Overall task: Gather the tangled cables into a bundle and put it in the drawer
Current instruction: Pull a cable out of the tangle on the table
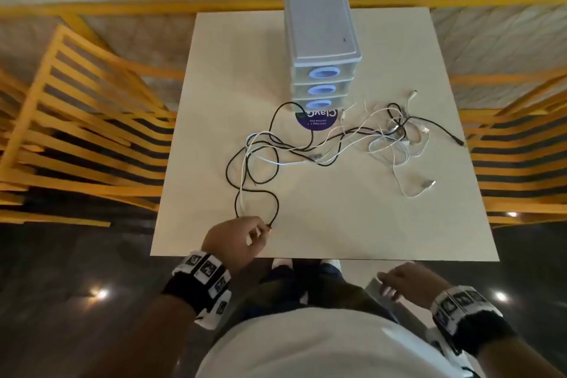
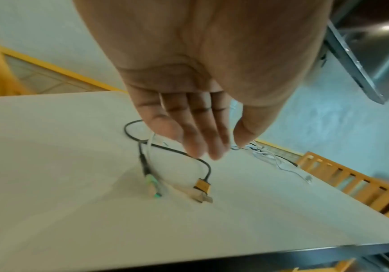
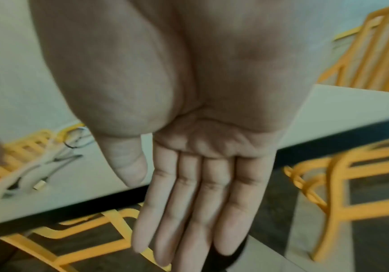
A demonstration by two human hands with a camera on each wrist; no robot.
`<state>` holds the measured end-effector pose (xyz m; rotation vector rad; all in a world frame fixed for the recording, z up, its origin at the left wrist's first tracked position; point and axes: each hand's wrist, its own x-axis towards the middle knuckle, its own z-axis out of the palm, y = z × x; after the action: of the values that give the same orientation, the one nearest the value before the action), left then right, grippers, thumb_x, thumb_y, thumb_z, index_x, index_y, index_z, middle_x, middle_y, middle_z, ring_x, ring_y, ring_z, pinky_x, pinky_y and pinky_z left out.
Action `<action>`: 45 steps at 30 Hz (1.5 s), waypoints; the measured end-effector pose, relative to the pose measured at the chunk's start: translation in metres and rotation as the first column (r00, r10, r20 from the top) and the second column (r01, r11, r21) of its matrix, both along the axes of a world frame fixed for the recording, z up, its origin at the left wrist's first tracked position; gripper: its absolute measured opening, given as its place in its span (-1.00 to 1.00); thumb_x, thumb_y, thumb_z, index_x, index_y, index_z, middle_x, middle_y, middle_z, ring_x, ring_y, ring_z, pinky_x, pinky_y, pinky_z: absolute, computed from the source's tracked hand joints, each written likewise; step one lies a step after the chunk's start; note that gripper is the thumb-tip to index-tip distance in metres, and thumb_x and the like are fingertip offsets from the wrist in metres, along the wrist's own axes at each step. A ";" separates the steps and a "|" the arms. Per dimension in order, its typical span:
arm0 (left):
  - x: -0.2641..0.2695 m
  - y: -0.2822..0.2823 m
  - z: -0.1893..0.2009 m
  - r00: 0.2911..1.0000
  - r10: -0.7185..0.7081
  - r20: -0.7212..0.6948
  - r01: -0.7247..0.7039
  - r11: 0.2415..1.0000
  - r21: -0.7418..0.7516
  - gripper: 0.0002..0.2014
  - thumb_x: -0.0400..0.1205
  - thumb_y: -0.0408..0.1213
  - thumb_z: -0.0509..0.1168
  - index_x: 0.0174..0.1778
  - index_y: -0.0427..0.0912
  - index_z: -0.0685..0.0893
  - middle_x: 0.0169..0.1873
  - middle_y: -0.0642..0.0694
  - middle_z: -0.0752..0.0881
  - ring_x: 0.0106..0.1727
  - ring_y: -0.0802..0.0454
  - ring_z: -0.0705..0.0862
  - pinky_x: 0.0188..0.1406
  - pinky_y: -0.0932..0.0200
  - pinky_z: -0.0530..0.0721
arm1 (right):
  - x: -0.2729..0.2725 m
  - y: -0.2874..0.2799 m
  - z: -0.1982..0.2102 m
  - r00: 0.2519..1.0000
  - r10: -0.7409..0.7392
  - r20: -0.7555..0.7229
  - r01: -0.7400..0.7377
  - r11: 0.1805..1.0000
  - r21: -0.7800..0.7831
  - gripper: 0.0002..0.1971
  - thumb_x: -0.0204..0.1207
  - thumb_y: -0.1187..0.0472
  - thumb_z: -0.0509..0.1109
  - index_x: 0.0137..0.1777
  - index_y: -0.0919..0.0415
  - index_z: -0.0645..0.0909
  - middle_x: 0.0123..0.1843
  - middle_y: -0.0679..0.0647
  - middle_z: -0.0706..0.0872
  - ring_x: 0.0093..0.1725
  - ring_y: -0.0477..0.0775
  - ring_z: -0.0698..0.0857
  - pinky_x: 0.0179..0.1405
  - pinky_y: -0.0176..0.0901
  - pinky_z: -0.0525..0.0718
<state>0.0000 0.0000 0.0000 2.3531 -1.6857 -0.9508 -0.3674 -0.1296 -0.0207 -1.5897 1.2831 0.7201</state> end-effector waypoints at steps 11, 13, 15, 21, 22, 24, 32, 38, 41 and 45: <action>-0.017 -0.053 -0.022 0.968 -0.144 0.203 0.115 0.982 0.147 -0.79 0.71 -0.04 0.19 0.13 -0.07 0.55 0.06 -0.01 0.63 0.13 -0.08 0.63 0.02 0.00 0.64 | 0.093 -0.015 0.036 0.919 0.129 0.372 -0.051 0.976 -0.214 -0.85 0.66 0.02 0.36 0.05 -0.25 0.75 -0.09 -0.33 0.80 -0.16 -0.30 0.74 -0.06 -0.37 0.62; -0.019 -0.057 -0.010 0.963 -0.169 0.210 0.167 0.986 0.026 -0.83 0.70 -0.04 0.18 0.05 -0.04 0.55 -0.07 0.04 0.68 0.02 -0.07 0.67 -0.04 0.03 0.62 | 0.109 -0.016 0.045 0.863 0.169 0.476 -0.032 0.959 -0.282 -0.72 0.66 0.05 0.38 0.29 -0.33 0.63 0.06 -0.35 0.71 -0.06 -0.32 0.70 -0.07 -0.43 0.58; -0.021 -0.063 0.009 0.964 -0.176 0.198 0.208 0.966 -0.154 -0.83 0.68 -0.03 0.20 -0.03 -0.02 0.60 -0.22 0.07 0.71 -0.14 -0.03 0.70 -0.12 0.05 0.65 | 0.126 -0.019 0.050 0.799 0.206 0.565 0.014 0.933 -0.359 -0.49 0.62 0.09 0.43 0.52 -0.34 0.46 0.28 -0.31 0.59 0.07 -0.31 0.69 -0.01 -0.42 0.65; -0.027 -0.086 0.083 0.996 -0.069 0.051 0.086 0.777 -0.624 -0.77 0.74 -0.03 0.26 -0.02 -0.02 0.78 -0.34 0.08 0.74 -0.30 0.08 0.68 -0.34 0.16 0.59 | 0.172 -0.050 0.070 0.617 0.427 0.662 0.172 0.747 -0.642 -0.62 0.65 0.01 0.38 0.42 0.08 0.66 0.36 -0.01 0.65 0.22 -0.03 0.70 0.27 -0.24 0.63; -0.026 -0.090 0.095 0.999 -0.040 0.023 0.045 0.747 -0.664 -0.76 0.75 -0.01 0.27 -0.01 -0.02 0.80 -0.32 0.09 0.77 -0.30 0.11 0.69 -0.34 0.17 0.61 | 0.177 -0.057 0.074 0.614 0.480 0.626 0.182 0.686 -0.704 -0.66 0.67 -0.04 0.33 0.32 0.08 0.73 0.30 0.00 0.70 0.22 0.06 0.71 0.28 -0.02 0.65; -0.020 -0.096 0.114 0.989 -0.003 -0.150 -0.102 0.722 -0.684 -0.81 0.72 -0.01 0.38 0.00 -0.01 0.82 -0.24 0.13 0.82 -0.28 0.15 0.75 -0.30 0.23 0.65 | 0.184 -0.070 0.082 0.617 0.540 0.572 0.186 0.606 -0.773 -0.74 0.70 -0.05 0.27 0.15 0.00 0.75 0.14 -0.07 0.77 0.11 0.14 0.71 0.18 0.17 0.64; -0.003 -0.114 0.133 0.709 -0.009 -0.705 -0.493 0.708 -0.506 -0.88 0.74 -0.28 0.39 0.07 -0.15 0.84 -0.04 -0.01 0.89 0.05 0.03 0.85 0.17 -0.07 0.77 | 0.201 -0.077 0.133 0.467 0.279 0.839 0.233 0.877 -0.421 -0.71 0.82 0.08 0.17 -0.06 0.09 0.65 -0.21 -0.09 0.79 -0.12 -0.07 0.79 0.04 -0.10 0.70; -0.009 -0.150 0.146 0.534 -0.095 -0.840 -0.559 0.705 -0.435 -0.81 0.85 -0.28 0.15 0.08 -0.32 0.58 0.03 -0.25 0.86 -0.15 -0.23 0.83 0.06 -0.21 0.78 | 0.214 -0.084 0.139 0.345 0.005 0.939 0.353 0.926 -0.135 -0.65 0.79 -0.04 0.10 -0.22 -0.06 0.53 -0.44 -0.03 0.57 -0.35 0.00 0.55 -0.13 -0.12 0.52; -0.007 -0.174 0.152 0.497 -0.123 -0.859 -0.611 0.653 -0.447 -0.82 0.84 -0.31 0.13 0.10 -0.35 0.57 -0.15 -0.21 0.80 -0.06 -0.24 0.80 0.13 -0.18 0.74 | 0.212 -0.103 0.138 0.313 -0.038 0.949 0.358 0.930 -0.080 -0.65 0.77 -0.08 0.11 -0.24 -0.04 0.52 -0.40 0.02 0.45 -0.36 0.07 0.45 -0.22 0.03 0.45; -0.011 -0.207 0.171 0.498 -0.124 -0.858 -0.651 0.600 -0.465 -0.84 0.84 -0.30 0.11 0.04 -0.23 0.57 -0.22 -0.08 0.74 -0.13 -0.15 0.77 0.01 -0.08 0.75 | 0.198 -0.137 0.151 0.358 0.082 0.930 0.328 0.921 -0.208 -0.62 0.83 0.01 0.08 -0.27 -0.14 0.48 -0.41 -0.06 0.47 -0.34 -0.01 0.47 -0.19 -0.15 0.48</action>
<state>-0.0112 -0.2071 0.1711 1.1654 -0.8874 -0.8202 -0.1697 -0.2662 0.1299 -1.7139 0.6107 -0.6078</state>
